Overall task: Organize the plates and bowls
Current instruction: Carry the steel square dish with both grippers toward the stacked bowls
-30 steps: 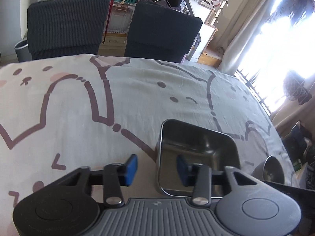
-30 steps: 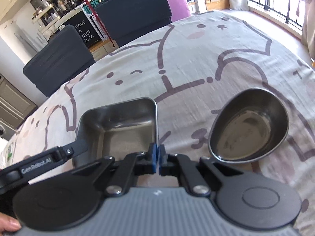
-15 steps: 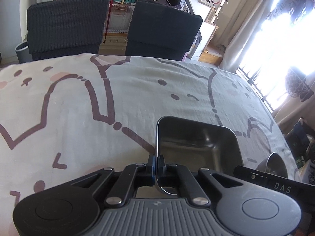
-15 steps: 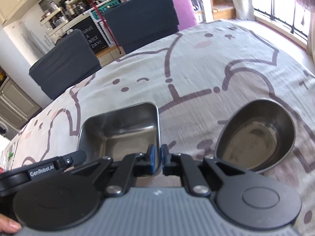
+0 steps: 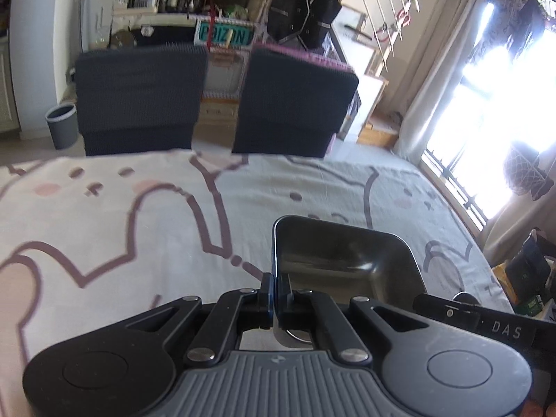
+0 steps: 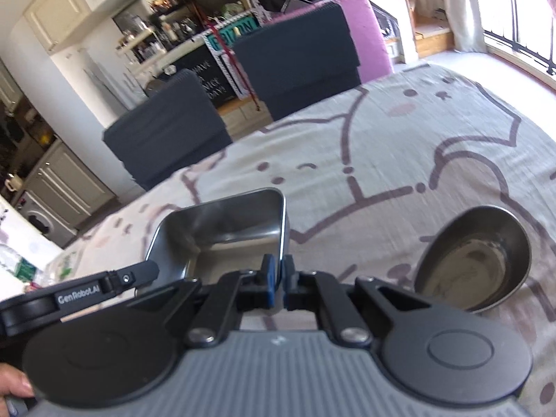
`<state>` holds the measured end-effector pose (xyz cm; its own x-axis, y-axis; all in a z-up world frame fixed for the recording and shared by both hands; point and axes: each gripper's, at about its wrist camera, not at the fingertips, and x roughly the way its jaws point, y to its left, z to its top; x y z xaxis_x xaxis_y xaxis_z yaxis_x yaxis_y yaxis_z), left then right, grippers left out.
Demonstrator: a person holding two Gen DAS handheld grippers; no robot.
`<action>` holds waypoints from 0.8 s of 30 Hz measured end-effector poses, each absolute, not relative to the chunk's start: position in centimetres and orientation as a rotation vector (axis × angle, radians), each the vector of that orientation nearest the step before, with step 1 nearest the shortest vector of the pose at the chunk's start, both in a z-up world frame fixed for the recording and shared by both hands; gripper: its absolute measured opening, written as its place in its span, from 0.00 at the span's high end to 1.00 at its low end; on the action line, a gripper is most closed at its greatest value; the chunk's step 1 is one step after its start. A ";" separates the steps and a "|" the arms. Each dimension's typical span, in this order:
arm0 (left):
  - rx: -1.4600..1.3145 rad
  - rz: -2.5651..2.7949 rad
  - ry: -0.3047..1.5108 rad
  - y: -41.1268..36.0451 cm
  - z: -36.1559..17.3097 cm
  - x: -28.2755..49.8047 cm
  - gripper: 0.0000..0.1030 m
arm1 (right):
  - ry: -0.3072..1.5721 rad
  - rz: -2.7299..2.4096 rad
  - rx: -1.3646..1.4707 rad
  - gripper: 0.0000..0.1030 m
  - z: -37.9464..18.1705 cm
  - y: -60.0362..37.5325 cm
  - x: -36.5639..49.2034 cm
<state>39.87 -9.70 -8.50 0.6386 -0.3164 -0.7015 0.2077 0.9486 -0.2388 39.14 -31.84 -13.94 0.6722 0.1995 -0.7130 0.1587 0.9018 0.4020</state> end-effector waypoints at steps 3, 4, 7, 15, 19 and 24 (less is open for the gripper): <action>-0.148 -0.283 0.780 -8.2 -6.5 38.0 0.99 | 0.805 0.071 0.449 0.95 -12.2 -31.1 38.1; -0.153 -0.276 0.764 -7.5 -5.7 37.4 0.99 | 0.789 0.090 0.450 0.95 -11.6 -30.7 37.7; -0.163 -0.259 0.728 -5.6 -3.8 35.2 0.99 | 0.762 0.155 0.437 0.95 -9.9 -29.5 36.3; -0.128 -0.163 0.643 -0.5 -0.4 29.2 0.99 | 0.746 0.306 0.413 0.93 -6.7 -24.9 32.5; -0.160 -0.136 0.630 2.3 0.1 26.0 0.99 | 0.735 0.351 0.391 0.93 -5.9 -22.5 30.8; -0.213 -0.091 0.618 5.9 0.6 22.7 0.99 | 0.739 0.412 0.379 0.93 -5.7 -19.8 29.1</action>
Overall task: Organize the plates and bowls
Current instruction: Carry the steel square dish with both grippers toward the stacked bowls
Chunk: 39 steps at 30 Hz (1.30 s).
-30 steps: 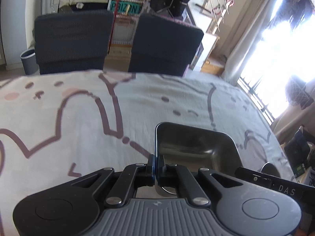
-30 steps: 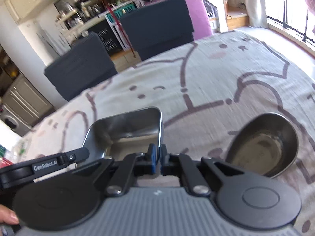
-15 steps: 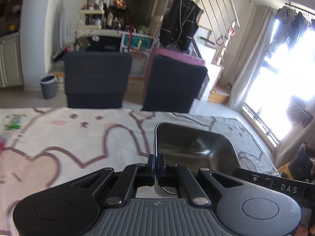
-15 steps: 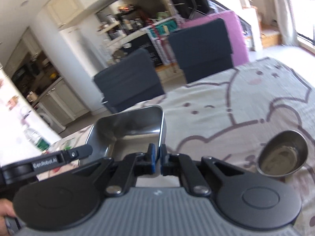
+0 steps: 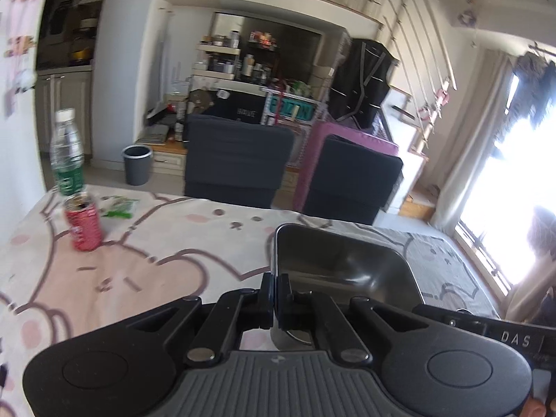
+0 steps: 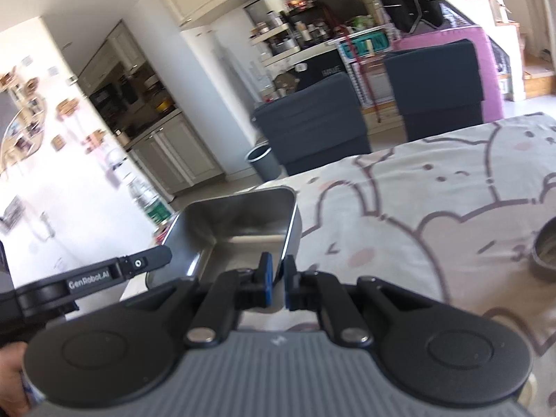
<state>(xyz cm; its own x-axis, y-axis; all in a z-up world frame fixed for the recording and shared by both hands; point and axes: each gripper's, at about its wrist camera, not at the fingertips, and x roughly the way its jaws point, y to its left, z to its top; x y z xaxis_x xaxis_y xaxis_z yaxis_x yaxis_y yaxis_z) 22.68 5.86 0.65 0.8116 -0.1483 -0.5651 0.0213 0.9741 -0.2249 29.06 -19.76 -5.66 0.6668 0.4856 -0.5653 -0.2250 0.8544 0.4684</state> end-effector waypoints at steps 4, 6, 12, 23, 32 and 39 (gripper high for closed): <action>-0.207 -0.053 0.621 7.8 0.7 20.9 0.99 | 0.746 0.449 0.359 0.92 -5.9 -17.5 28.1; -0.196 -0.038 0.629 8.7 0.4 20.2 0.99 | 0.754 0.470 0.345 0.92 -6.1 -16.6 28.1; -0.192 -0.005 0.691 11.4 -1.3 19.2 0.99 | 0.816 0.511 0.294 0.92 -6.8 -13.8 28.2; -0.210 0.024 0.844 13.9 -5.9 20.0 0.99 | 0.964 0.495 0.168 0.91 -10.4 -9.6 28.2; -0.217 0.045 0.881 14.6 -7.8 21.0 0.99 | 0.997 0.482 0.179 0.91 -11.5 -8.5 28.8; -0.176 0.049 0.911 13.8 -8.9 22.0 0.98 | 1.009 0.462 0.173 0.91 -11.9 -8.1 29.0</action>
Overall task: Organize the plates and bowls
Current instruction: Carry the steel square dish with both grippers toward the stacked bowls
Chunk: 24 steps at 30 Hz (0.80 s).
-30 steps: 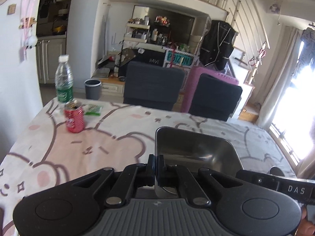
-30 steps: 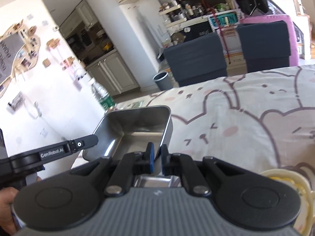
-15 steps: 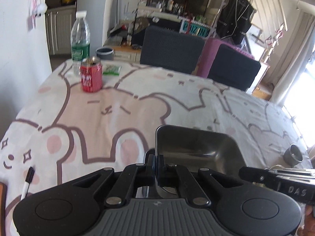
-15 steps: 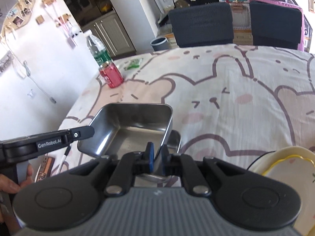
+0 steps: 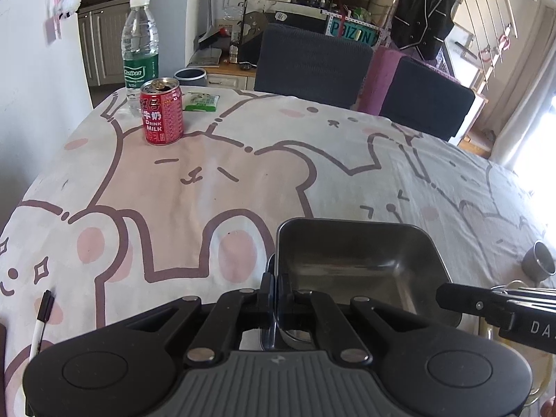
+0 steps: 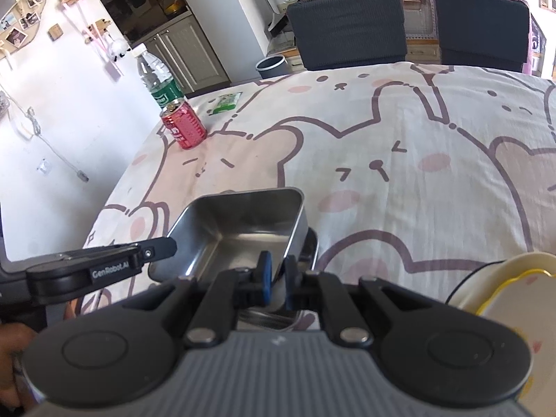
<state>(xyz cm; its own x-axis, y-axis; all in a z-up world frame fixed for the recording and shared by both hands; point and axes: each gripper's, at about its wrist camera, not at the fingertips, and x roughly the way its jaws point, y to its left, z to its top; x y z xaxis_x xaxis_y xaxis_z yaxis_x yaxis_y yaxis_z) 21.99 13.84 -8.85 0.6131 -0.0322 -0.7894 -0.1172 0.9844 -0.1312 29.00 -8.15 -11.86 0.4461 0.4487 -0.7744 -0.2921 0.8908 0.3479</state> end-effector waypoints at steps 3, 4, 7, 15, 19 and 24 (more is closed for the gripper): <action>-0.167 0.053 0.927 13.7 -9.3 22.2 0.98 | 1.016 0.451 0.170 0.91 -12.1 -7.9 29.2; -0.161 0.056 0.932 13.7 -9.4 22.2 0.98 | 1.018 0.448 0.169 0.91 -12.1 -7.8 29.2; -0.146 0.064 0.942 13.7 -9.7 22.3 0.98 | 1.022 0.446 0.157 0.91 -12.4 -7.4 29.2; -0.096 0.068 0.973 13.2 -10.5 22.3 0.97 | 1.037 0.445 0.109 0.91 -13.0 -6.5 29.2; -0.036 0.066 0.989 12.6 -11.0 22.4 0.97 | 1.034 0.438 0.047 0.89 -13.2 -5.9 29.0; -0.014 0.068 0.995 12.4 -11.2 22.6 0.97 | 1.050 0.441 0.022 0.89 -13.7 -5.8 29.0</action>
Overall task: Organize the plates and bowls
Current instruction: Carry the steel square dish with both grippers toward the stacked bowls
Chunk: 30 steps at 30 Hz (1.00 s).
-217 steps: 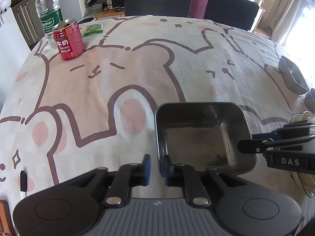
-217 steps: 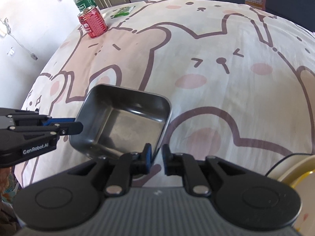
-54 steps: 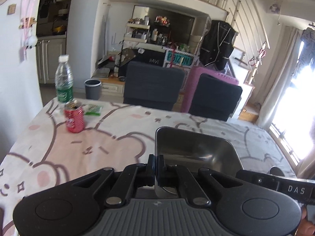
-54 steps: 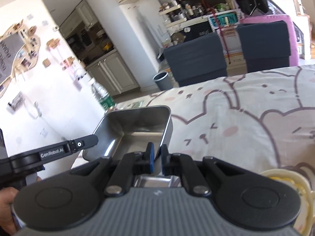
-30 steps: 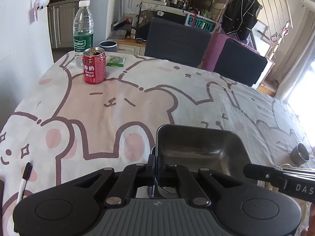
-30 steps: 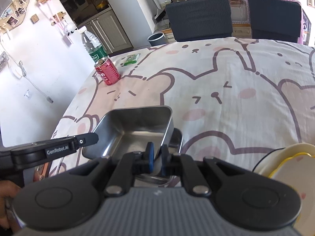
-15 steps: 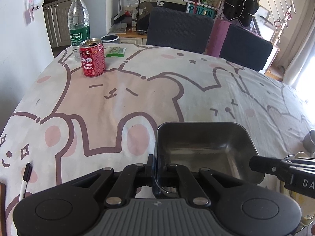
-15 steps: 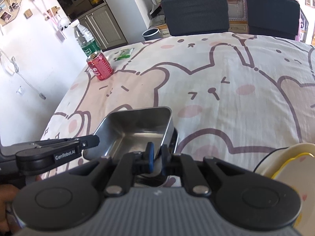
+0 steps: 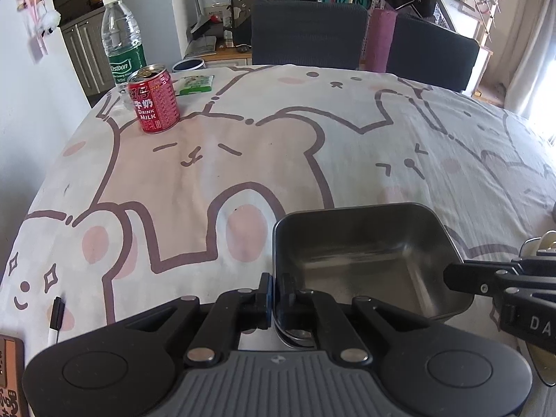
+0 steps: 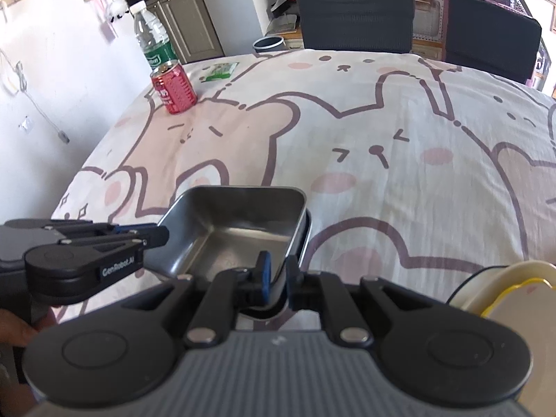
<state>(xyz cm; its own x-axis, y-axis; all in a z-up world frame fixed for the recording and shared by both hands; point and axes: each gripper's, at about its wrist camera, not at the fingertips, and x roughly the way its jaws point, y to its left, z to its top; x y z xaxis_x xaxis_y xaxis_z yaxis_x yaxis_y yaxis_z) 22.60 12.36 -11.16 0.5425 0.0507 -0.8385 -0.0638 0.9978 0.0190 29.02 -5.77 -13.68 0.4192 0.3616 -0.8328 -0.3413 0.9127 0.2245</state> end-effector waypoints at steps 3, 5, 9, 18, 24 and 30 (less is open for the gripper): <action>0.008 0.067 1.001 12.0 -11.3 22.7 0.97 | 1.053 0.435 -0.004 0.89 -13.9 -5.6 29.0; 0.019 0.063 1.007 11.9 -11.5 22.8 0.97 | 1.062 0.436 -0.019 0.89 -14.1 -5.5 29.1; 0.044 0.064 1.019 11.6 -11.8 22.8 0.96 | 1.090 0.437 -0.046 0.89 -14.9 -5.2 29.1; 0.090 0.048 1.018 11.2 -11.8 22.9 0.96 | 1.132 0.431 -0.084 0.89 -15.8 -4.8 29.2; 0.129 0.036 1.040 11.1 -12.3 23.0 0.93 | 1.165 0.442 -0.050 0.90 -16.2 -5.3 29.6; 0.117 0.034 1.049 11.3 -12.3 22.9 0.91 | 1.167 0.426 -0.018 0.87 -16.2 -5.7 29.9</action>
<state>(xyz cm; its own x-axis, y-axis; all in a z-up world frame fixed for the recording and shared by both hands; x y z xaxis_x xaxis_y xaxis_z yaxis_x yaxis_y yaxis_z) 22.94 11.34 -12.25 0.4984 0.0838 -0.8629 0.0283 0.9932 0.1128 29.93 -5.68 -16.18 0.3230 0.3151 -0.8924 -0.3338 0.9203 0.2041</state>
